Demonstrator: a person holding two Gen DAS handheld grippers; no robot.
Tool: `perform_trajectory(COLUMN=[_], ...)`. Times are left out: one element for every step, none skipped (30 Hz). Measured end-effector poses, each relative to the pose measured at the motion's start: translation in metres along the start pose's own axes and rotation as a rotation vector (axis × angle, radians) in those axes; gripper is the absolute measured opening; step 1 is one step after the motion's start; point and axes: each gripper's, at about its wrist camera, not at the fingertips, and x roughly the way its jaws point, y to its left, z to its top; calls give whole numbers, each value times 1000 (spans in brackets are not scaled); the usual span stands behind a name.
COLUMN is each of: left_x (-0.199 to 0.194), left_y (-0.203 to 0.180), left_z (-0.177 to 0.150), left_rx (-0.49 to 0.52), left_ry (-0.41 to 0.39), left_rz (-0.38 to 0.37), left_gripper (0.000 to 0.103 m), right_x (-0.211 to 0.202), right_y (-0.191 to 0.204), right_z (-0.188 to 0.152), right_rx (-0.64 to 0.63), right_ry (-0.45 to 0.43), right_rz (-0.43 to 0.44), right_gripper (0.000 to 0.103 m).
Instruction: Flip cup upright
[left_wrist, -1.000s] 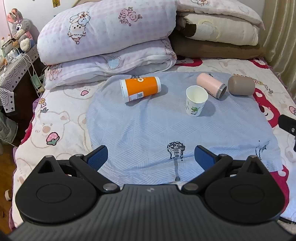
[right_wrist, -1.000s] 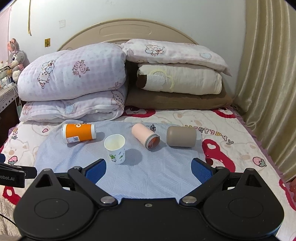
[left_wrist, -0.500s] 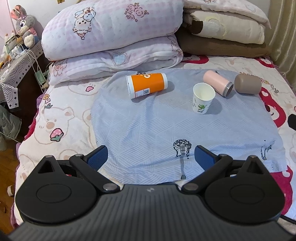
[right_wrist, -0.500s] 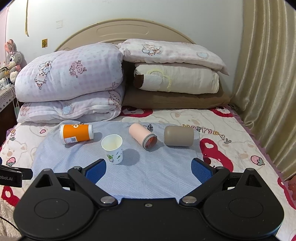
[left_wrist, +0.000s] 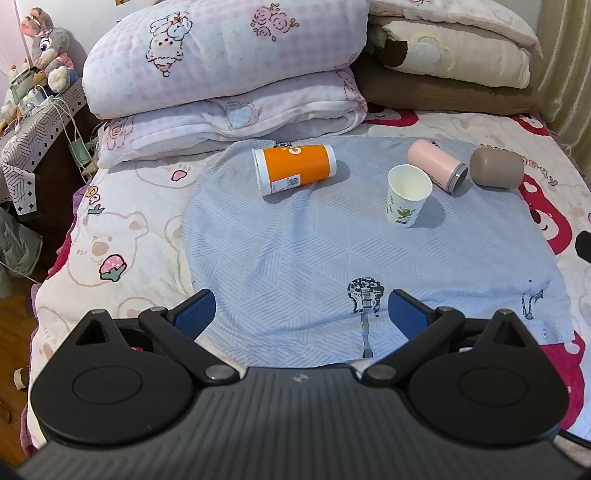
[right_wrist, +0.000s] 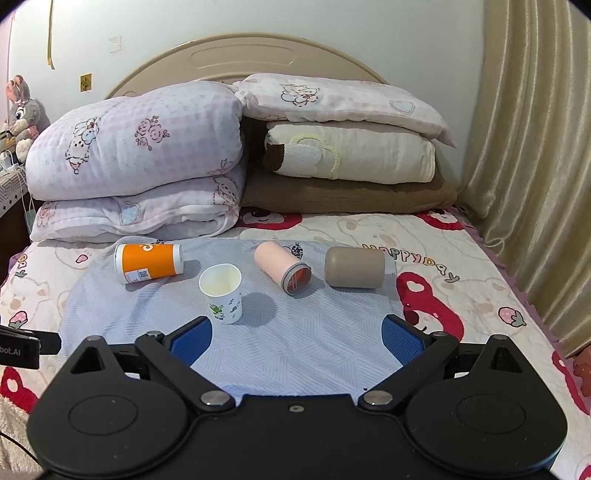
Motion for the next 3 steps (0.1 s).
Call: perform_trajectory(left_x=[1,2,2], left_y=[1,1,1], left_z=[0,0,0], left_rx=[1,0,0], left_ry=[2,4,6], left_rz=[0,1,0], left_gripper=[101,101,101], right_x=[0,1,1], right_y=[0,0,1], right_z=[0,0,0], right_rx=[-1,-3,-4], right_ry=[0,1,1], right_rz=[0,1,2], right_gripper=[100,100,100])
